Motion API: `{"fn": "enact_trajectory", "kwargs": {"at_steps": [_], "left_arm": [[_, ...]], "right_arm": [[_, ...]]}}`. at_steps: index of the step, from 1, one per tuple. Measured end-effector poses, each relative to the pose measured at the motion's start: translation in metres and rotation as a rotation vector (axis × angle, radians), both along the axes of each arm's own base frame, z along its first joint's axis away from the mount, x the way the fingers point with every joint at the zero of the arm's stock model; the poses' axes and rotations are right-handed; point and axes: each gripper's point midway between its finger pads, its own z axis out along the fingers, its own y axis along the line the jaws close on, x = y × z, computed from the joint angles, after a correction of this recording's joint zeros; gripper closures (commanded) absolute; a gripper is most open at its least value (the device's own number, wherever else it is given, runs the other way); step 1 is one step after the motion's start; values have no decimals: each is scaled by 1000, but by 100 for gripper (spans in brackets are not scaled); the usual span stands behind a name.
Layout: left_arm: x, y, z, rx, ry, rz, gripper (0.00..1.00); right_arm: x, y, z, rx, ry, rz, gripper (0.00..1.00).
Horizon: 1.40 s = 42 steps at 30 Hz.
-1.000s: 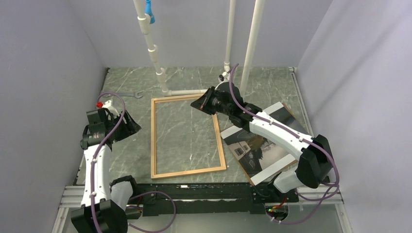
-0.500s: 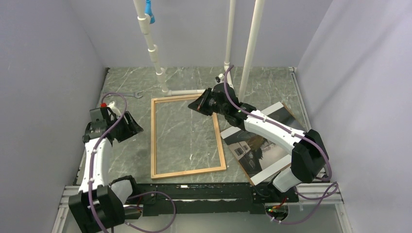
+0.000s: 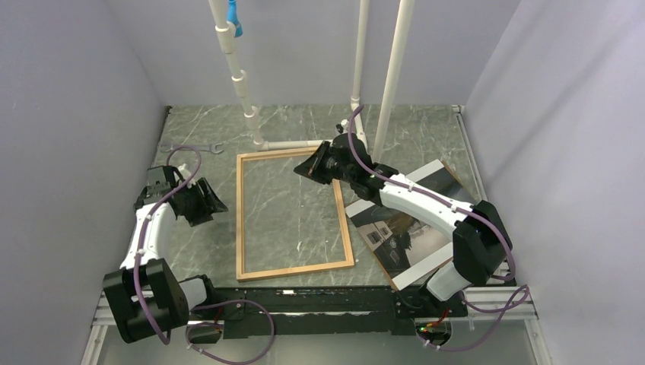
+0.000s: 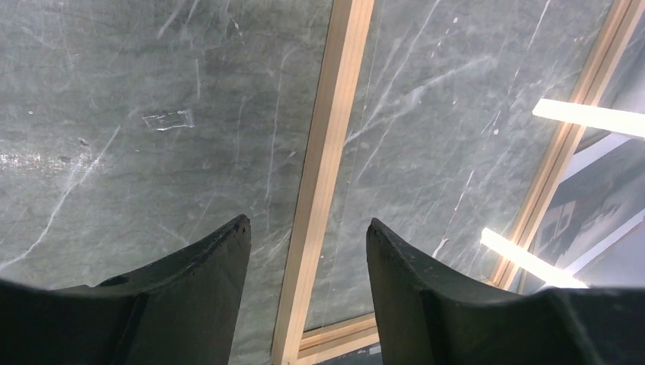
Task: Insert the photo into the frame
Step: Place the photo frame item in the photo frame.
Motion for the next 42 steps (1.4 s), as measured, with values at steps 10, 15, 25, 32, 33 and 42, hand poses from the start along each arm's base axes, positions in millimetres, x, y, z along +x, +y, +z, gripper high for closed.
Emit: {"fn": "enact_trajectory", "kwargs": {"at_steps": [10,15,25,32,33,42], "left_arm": [[2,-10,-22,-53,103,-9,43],[9,-25,-23,-68,100,-30,49],[12,-26,-33,-57,137,-25,58],[12,-26,-48,-44,217,-46,61],[12,-25,-49,-39,222,-46,62],[9,-25,-53,-13,247,-65,64]], "right_arm": [[-4,-3,-17,-20,28,1,100],[-5,-5,-23,-29,36,-1,100],[-6,-5,-26,-20,42,-4,100],[-6,-3,-25,-13,38,2,100],[-7,-2,-25,-11,36,5,100],[-4,4,-30,-26,22,37,100]]}}
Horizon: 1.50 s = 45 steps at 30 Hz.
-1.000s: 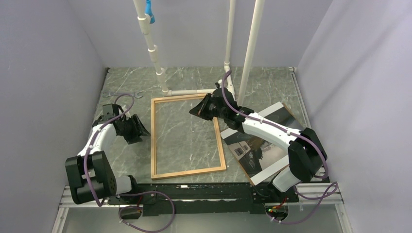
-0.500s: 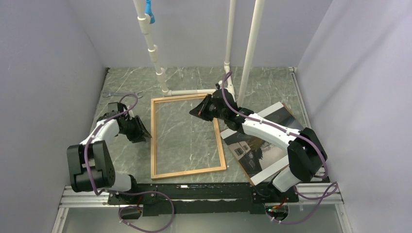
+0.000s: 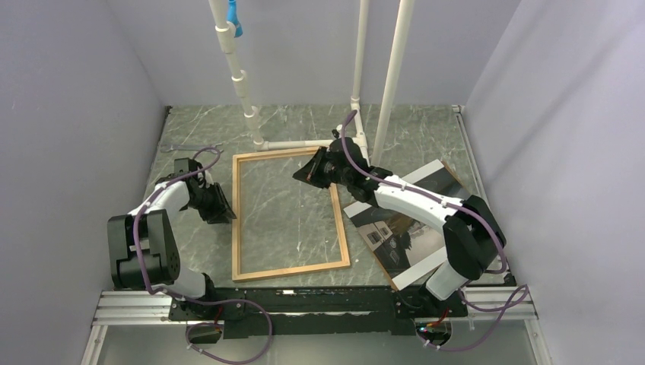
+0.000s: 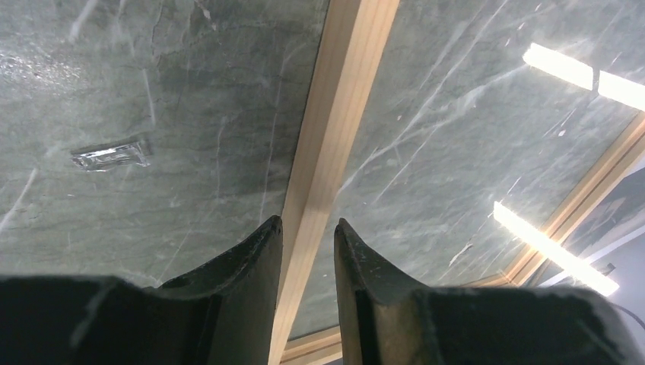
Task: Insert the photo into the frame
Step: Place the photo frame item in the photo frame.
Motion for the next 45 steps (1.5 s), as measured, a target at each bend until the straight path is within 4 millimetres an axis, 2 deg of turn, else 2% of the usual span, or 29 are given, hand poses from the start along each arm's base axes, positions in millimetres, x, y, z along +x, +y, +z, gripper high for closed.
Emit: {"fn": "enact_trajectory", "kwargs": {"at_steps": [5,9,19,27,45], "left_arm": [[-2,0,-1,9,10,-5,66],[-3,1,-2,15,15,-8,77],[-4,0,-2,17,20,-12,79],[-4,1,-1,18,17,-15,87],[-3,1,0,21,13,-21,90]], "right_arm": [[2,8,7,3,-21,35,100],[1,13,14,12,-38,62,100],[-2,16,21,16,-48,92,100],[-2,21,34,29,-60,102,100],[1,24,28,19,-50,98,100]]}}
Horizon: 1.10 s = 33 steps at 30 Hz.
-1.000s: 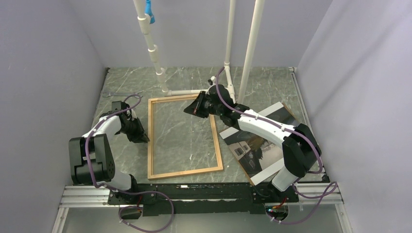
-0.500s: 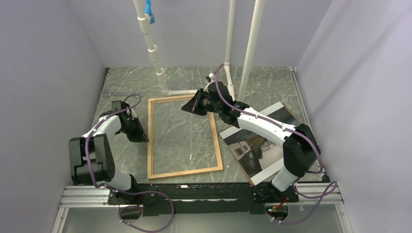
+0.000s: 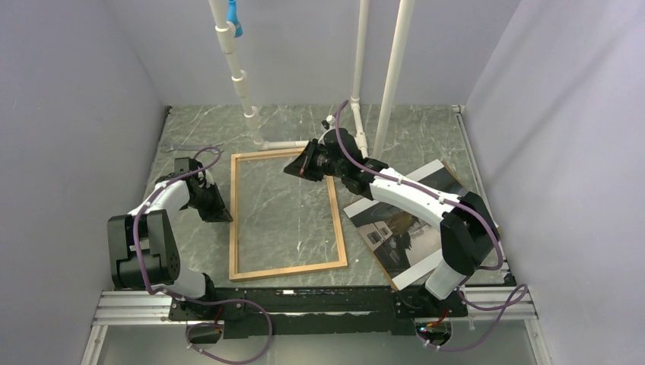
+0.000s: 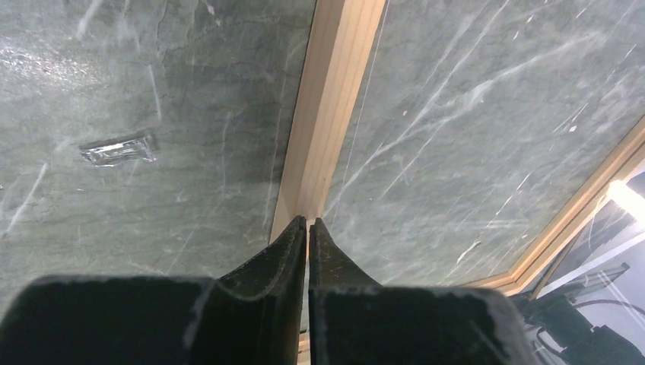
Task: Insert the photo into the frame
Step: Place the photo frame item in the photo frame.
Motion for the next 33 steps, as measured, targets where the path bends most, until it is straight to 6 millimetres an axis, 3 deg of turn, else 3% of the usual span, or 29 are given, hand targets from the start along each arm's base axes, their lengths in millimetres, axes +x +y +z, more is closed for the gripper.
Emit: {"fn": "enact_trajectory", "kwargs": {"at_steps": [14,25,33], "left_arm": [[0,0,1,-1,-4,-8,99],[0,-2,1,-5,-4,-14,100],[0,-3,1,-6,-4,-14,100]], "right_arm": [[-1,-2,-15,11,1,-8,100],[-1,-9,-25,9,0,-41,100],[-2,-9,-17,33,-24,-43,100]]}}
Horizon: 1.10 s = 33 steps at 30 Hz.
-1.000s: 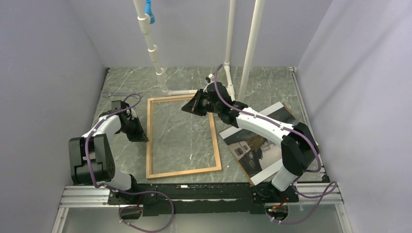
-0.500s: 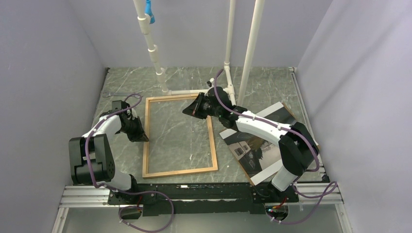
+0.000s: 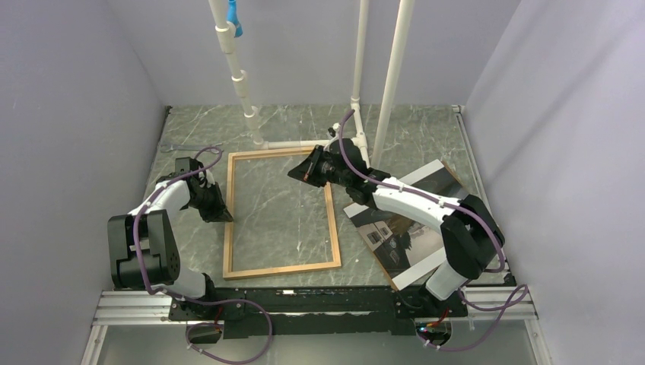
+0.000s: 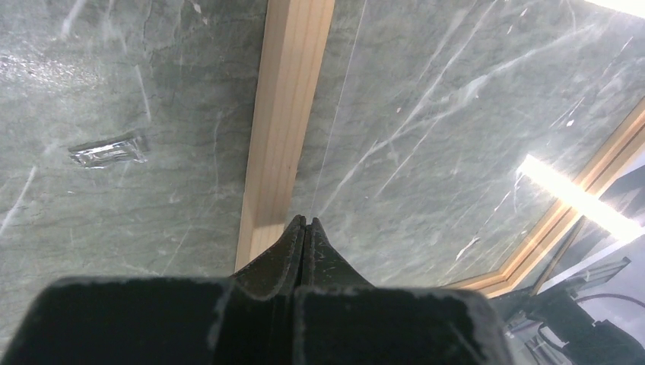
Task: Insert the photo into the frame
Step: Place the photo frame item in the photo frame.
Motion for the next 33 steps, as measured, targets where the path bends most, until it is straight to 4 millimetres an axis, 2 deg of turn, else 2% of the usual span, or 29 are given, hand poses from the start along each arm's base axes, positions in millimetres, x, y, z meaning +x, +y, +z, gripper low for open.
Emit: {"fn": "enact_trajectory", "kwargs": {"at_steps": [1,4,8,11,18,22,27,33], "left_arm": [[0,0,0,-1,0,0,99],[0,-1,0,-5,-1,-1,87],[3,1,3,2,-10,-3,67],[6,4,7,18,-30,3,60],[10,28,24,142,-97,62,62],[8,40,18,182,-62,89,64],[2,34,-9,123,51,78,68],[4,25,-7,67,47,65,75]], "right_arm": [[0,0,1,4,-4,0,100],[-1,0,2,8,-9,1,100],[-1,0,3,12,-14,2,100],[-3,-1,7,17,-20,2,100],[-5,-4,22,40,-46,3,100],[-5,-4,23,43,-50,3,100],[-5,-4,23,40,-49,2,100],[-4,-6,20,28,-44,-11,100]]}}
